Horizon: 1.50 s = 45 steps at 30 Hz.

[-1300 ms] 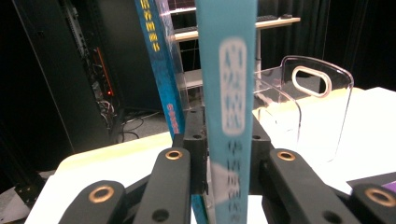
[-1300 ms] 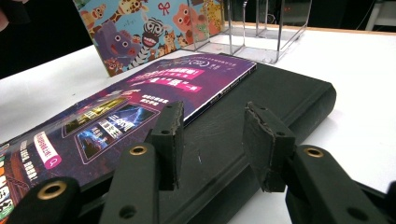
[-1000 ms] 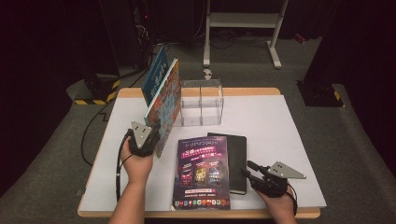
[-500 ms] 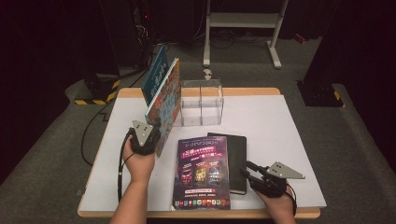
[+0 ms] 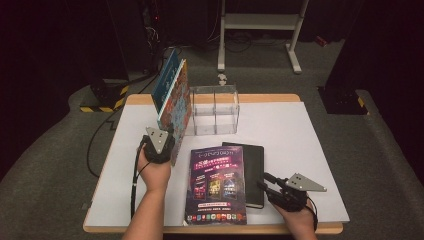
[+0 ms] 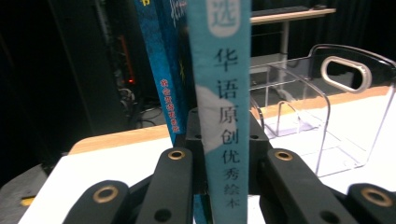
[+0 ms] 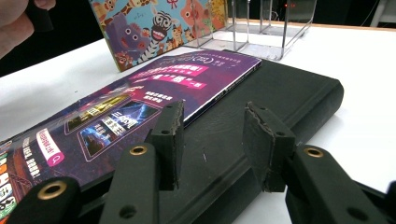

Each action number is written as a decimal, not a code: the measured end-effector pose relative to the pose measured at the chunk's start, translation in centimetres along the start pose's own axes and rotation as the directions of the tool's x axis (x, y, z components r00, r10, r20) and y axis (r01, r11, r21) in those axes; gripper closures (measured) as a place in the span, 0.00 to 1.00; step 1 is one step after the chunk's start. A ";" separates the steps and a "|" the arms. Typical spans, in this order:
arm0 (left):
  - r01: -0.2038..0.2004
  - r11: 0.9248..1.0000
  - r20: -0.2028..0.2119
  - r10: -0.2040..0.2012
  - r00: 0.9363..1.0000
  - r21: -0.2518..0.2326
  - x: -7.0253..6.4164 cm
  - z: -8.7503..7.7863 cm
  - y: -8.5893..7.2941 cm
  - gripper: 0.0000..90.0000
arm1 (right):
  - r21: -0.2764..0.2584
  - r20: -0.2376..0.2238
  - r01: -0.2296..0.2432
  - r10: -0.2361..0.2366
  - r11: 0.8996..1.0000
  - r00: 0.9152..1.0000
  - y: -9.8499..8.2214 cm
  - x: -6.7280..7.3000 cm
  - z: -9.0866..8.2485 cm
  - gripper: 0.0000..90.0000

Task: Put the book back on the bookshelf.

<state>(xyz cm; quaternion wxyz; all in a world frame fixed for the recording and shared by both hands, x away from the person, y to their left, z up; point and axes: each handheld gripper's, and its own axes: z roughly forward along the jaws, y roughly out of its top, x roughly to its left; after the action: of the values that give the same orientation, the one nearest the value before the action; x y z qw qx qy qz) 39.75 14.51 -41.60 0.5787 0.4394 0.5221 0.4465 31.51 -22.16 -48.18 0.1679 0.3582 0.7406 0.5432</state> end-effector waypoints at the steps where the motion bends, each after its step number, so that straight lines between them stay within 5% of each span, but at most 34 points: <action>1: 0.003 1.000 -0.010 -0.003 1.000 -0.001 0.0 0.0 0.0 0.87 | 0.001 -0.001 0.000 0.000 1.000 1.000 0.0 0.0 0.0 0.65; 11: 0.022 0.999 -0.080 -0.024 0.997 -0.023 -1.0 -0.1 -0.3 0.87 | 0.001 -0.013 0.003 -0.003 1.000 1.000 0.1 0.1 0.2 0.65; 18: 0.033 0.999 -0.083 -0.035 0.996 -0.023 -0.9 0.0 -0.3 0.87 | -0.002 -0.016 0.006 -0.006 1.000 1.000 0.1 0.2 0.2 0.65; 32: 0.072 0.997 0.034 -0.073 0.997 0.015 0.3 -1.5 0.0 0.75 | 0.014 -0.012 0.007 -0.007 1.000 1.000 0.0 0.2 0.5 0.65; 42: 0.129 0.989 0.114 -0.137 0.984 0.079 1.2 -2.2 0.1 0.68 | 0.032 -0.015 0.009 -0.009 0.999 1.000 -0.2 0.2 0.7 0.65; 45: 0.095 0.992 0.118 -0.104 0.987 0.080 1.6 -2.4 -0.4 0.66 | 0.037 -0.015 0.015 -0.014 0.999 1.000 -0.2 0.2 0.9 0.64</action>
<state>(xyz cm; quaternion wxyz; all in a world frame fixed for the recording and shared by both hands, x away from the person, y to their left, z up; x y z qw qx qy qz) 37.52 16.04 -42.51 0.6144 0.4606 0.5233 0.3695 31.83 -21.43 -48.66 0.1597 0.3520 0.7544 0.5306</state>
